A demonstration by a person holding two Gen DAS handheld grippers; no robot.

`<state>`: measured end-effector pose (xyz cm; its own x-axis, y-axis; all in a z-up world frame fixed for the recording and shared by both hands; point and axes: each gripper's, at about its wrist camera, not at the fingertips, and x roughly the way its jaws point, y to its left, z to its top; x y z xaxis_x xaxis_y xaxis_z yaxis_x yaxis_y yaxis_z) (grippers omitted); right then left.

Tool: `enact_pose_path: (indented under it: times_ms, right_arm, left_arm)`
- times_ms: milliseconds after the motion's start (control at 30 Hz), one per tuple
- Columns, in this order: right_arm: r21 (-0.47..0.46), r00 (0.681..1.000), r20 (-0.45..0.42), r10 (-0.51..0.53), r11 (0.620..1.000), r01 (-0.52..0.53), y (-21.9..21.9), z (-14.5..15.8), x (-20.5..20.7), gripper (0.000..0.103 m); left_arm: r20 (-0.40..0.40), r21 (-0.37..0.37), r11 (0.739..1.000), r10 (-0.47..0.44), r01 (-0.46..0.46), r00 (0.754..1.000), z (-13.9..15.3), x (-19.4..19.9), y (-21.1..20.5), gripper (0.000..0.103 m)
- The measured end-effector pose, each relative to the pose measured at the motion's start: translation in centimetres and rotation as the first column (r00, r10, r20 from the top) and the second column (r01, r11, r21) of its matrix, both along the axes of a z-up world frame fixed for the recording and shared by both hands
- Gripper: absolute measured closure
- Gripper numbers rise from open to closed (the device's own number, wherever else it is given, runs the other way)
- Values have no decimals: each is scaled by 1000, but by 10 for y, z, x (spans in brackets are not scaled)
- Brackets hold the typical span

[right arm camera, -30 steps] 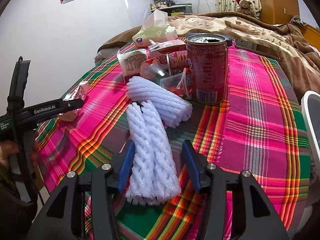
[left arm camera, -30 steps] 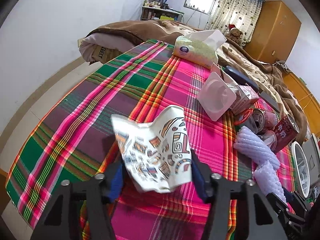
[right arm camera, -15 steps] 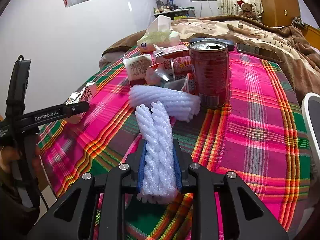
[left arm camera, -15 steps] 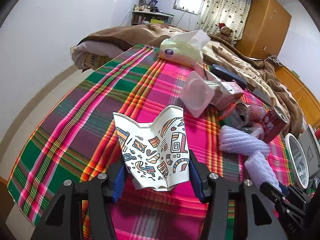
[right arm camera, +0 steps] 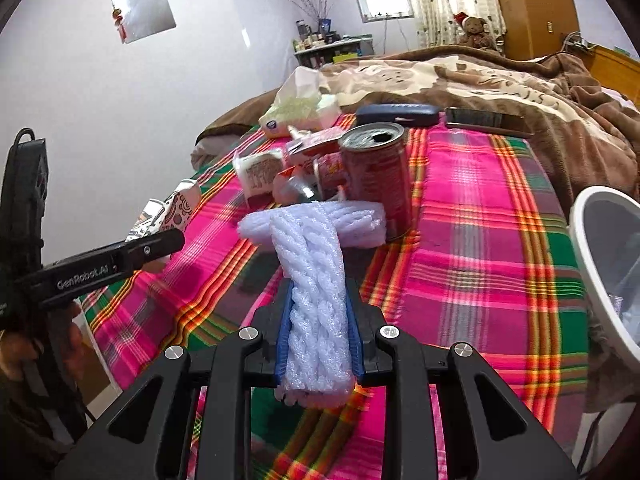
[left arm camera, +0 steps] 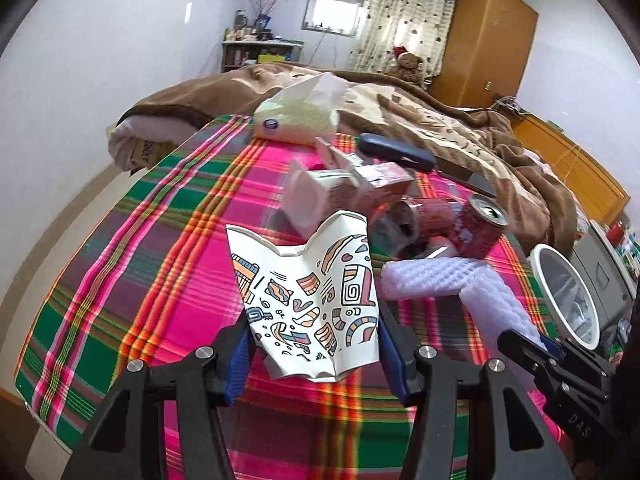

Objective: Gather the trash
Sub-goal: 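Carry cup and foam net over the bin and open both tools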

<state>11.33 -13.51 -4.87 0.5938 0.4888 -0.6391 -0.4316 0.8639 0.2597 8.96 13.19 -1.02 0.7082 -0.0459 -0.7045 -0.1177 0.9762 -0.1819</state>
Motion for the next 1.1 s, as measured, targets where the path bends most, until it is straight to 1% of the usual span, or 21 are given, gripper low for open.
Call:
enact_pose_path:
  times_ms: [167, 500, 767, 1100]
  right_arm:
    - [18, 1000, 8, -21, 1000, 21, -10, 4, 2, 78]
    - [51, 993, 39, -107, 993, 105, -41, 16, 6, 78]
    - [53, 981, 50, -190, 981, 187, -73, 21, 9, 78]
    - [37, 947, 67, -313, 950, 311, -119, 26, 18, 78]
  left_arm:
    - [17, 9, 999, -46, 46, 999, 8, -2, -19, 48]
    - [45, 21, 991, -136, 135, 990, 24, -1, -59, 48]
    - [55, 42, 973, -231, 228, 972, 30, 8, -103, 48]
    - [61, 55, 940, -339, 336, 939, 36, 25, -164, 48]
